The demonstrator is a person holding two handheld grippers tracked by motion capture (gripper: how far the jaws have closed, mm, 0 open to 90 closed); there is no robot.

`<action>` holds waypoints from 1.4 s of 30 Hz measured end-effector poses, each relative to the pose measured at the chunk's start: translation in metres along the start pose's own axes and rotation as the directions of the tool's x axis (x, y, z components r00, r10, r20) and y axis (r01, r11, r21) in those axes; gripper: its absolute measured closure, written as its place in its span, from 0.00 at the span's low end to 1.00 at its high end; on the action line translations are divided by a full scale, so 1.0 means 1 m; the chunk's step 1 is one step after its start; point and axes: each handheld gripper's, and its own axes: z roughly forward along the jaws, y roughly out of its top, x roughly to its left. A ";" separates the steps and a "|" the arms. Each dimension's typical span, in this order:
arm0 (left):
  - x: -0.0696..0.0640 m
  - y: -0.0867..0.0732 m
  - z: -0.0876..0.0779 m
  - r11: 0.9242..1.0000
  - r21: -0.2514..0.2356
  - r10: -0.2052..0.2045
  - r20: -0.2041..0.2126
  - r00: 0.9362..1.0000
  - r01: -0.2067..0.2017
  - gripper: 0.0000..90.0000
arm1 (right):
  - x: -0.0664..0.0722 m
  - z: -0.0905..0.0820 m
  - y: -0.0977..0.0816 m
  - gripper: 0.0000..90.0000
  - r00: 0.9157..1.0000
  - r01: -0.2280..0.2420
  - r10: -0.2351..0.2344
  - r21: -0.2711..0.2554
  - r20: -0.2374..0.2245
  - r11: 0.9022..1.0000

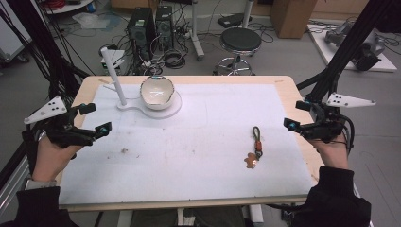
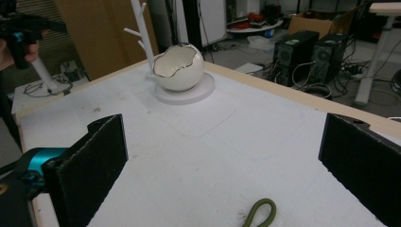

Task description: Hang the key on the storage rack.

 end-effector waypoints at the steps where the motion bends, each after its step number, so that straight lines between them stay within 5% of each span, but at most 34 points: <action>1: 0.000 0.000 0.000 1.000 -0.001 0.000 0.000 1.000 0.000 0.02 | -0.002 0.000 -0.001 0.01 1.000 0.001 -0.001 -0.006 0.006 1.000; 7: 0.000 0.000 0.000 1.000 0.007 -0.002 -0.001 1.000 0.002 0.02 | -0.013 0.019 -0.013 0.01 0.996 -0.031 0.025 0.066 0.090 0.997; 15: 0.001 -0.004 0.001 1.000 0.016 -0.004 -0.003 1.000 0.004 0.02 | -0.029 0.060 -0.030 0.01 0.974 -0.046 0.004 0.178 0.229 0.983; 21: 0.001 -0.008 -0.004 1.000 0.019 -0.011 -0.014 1.000 0.011 0.02 | -0.035 0.073 -0.032 0.01 0.980 -0.027 -0.009 0.177 0.199 0.984; 27: 0.000 -0.010 -0.009 1.000 0.010 -0.010 -0.018 1.000 0.010 0.02 | -0.042 0.089 -0.044 0.01 0.982 -0.060 0.008 0.279 0.186 0.958; 28: 0.000 -0.010 -0.009 1.000 0.010 -0.010 -0.018 1.000 0.010 0.02 | -0.043 0.091 -0.047 0.02 0.984 -0.064 0.014 0.278 0.180 0.958; 30: 0.001 -0.011 -0.008 1.000 0.016 -0.012 -0.016 1.000 0.013 0.02 | -0.044 0.093 -0.060 0.05 0.985 -0.073 0.036 0.217 0.168 0.973; 36: 0.001 -0.014 -0.004 0.999 0.028 -0.017 -0.014 1.000 0.017 0.02 | -0.057 0.107 -0.087 0.04 0.974 -0.097 0.019 0.342 0.224 0.935; 38: 0.000 -0.015 -0.003 0.999 0.034 -0.018 -0.011 1.000 0.018 0.02 | -0.059 0.108 -0.090 0.04 0.974 -0.104 0.026 0.339 0.227 0.935; 42: 0.000 -0.016 0.000 0.999 0.042 -0.019 -0.009 1.000 0.019 0.02 | -0.072 0.116 -0.104 0.04 0.959 -0.155 0.055 0.352 0.277 0.923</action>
